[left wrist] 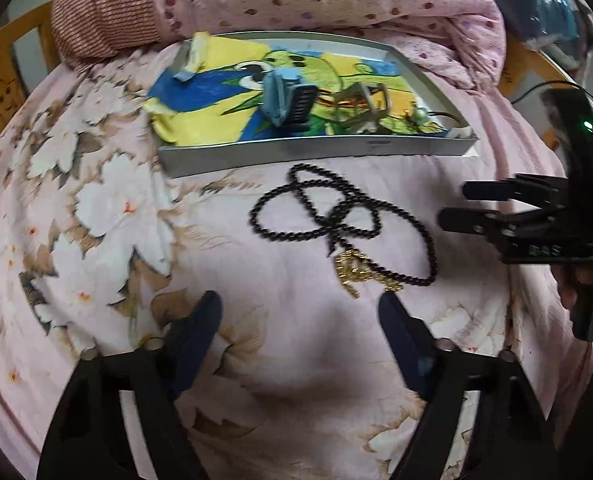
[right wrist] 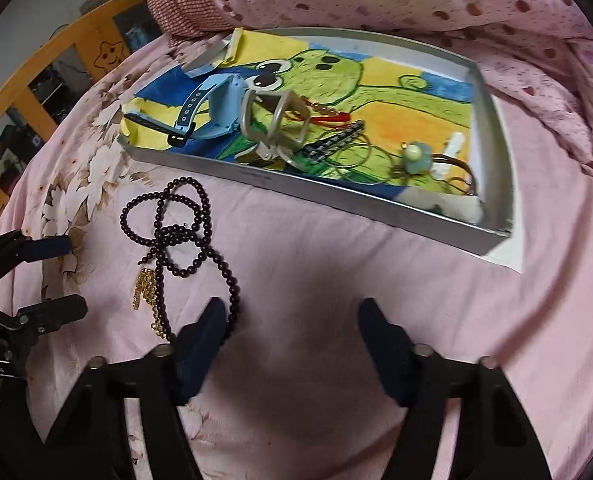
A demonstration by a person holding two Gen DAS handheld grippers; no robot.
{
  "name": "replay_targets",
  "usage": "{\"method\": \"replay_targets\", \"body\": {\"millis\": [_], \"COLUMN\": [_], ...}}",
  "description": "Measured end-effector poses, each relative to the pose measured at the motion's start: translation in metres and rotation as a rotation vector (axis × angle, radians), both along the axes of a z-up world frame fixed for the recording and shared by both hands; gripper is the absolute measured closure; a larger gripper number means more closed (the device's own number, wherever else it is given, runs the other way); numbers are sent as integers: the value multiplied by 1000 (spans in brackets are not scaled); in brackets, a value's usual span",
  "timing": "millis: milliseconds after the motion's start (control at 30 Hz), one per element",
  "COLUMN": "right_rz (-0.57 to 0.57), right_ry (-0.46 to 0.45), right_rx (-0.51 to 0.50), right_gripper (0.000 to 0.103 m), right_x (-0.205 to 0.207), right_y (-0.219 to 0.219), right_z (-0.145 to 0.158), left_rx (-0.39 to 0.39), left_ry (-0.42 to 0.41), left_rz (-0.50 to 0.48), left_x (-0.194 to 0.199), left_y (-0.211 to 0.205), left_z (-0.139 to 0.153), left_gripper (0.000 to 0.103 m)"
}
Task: Organize jewelry
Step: 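Grasp the necklace's gold chain with the left tool while the right tool grasps its black beads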
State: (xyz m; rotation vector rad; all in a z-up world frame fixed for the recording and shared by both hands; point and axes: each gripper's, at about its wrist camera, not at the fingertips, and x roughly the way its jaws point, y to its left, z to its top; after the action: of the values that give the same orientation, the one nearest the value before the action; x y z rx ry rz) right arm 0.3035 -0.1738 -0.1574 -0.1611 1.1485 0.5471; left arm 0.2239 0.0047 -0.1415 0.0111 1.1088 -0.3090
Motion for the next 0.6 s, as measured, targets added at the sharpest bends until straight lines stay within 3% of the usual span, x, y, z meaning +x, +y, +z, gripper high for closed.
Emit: {"method": "replay_targets", "body": {"millis": [67,267,600], "right_rz": [21,70,89], "right_ry": [10,41,37], "right_rx": [9,26,30], "right_gripper": [53,60,65], "right_x": [2,4,7], "right_y": [2,10,15], "right_z": [-3,-8,-13], "left_rx": [-25,-22,-75], "left_ry": [18,39,65], "left_rz": [-22,-91,-87], "left_x": [2,7,26], "left_y": [-4,-21,-23], "left_z": [-4,-15,-27], "left_gripper": [47,48,59]}}
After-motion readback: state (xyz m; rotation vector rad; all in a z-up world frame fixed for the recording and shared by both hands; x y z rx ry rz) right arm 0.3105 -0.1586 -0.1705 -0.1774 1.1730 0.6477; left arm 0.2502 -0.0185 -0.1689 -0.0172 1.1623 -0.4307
